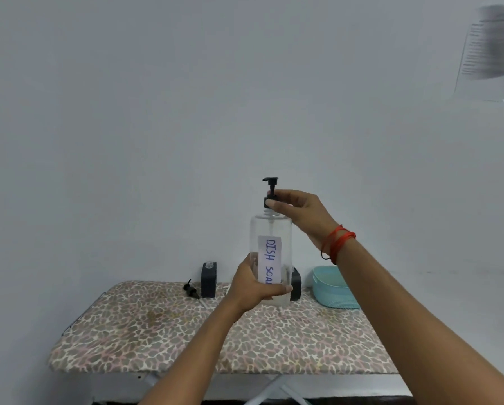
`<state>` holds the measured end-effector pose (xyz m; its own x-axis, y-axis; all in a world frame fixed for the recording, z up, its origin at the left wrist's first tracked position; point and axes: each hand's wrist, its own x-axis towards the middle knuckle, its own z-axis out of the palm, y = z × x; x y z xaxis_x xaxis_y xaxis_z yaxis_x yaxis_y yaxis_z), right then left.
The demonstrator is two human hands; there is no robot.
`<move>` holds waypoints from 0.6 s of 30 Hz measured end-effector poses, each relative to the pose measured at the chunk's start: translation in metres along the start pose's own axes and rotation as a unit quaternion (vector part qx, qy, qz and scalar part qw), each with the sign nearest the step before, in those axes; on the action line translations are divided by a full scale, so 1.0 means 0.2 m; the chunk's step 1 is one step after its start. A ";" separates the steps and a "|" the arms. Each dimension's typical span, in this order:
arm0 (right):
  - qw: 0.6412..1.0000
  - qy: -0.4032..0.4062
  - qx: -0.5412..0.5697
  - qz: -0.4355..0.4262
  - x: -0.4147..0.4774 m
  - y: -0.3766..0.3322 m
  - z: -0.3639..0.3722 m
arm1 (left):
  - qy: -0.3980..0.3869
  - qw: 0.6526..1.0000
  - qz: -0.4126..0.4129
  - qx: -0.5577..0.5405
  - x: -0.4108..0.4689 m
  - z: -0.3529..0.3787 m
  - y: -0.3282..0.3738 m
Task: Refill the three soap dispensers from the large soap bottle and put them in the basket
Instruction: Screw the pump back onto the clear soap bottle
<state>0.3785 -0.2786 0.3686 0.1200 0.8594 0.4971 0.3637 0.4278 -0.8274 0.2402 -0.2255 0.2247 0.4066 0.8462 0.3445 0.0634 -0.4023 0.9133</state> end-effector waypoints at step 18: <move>0.991 -0.103 0.072 0.041 -0.03 0.07 -0.05 | -0.080 0.996 -0.046 0.010 -0.06 -0.09 -0.05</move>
<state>0.3934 -0.2804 0.3563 -0.0526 0.9255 0.3750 0.2235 0.3769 -0.8989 0.2189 -0.2248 0.2147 0.5386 0.8137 0.2186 0.1248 -0.3336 0.9344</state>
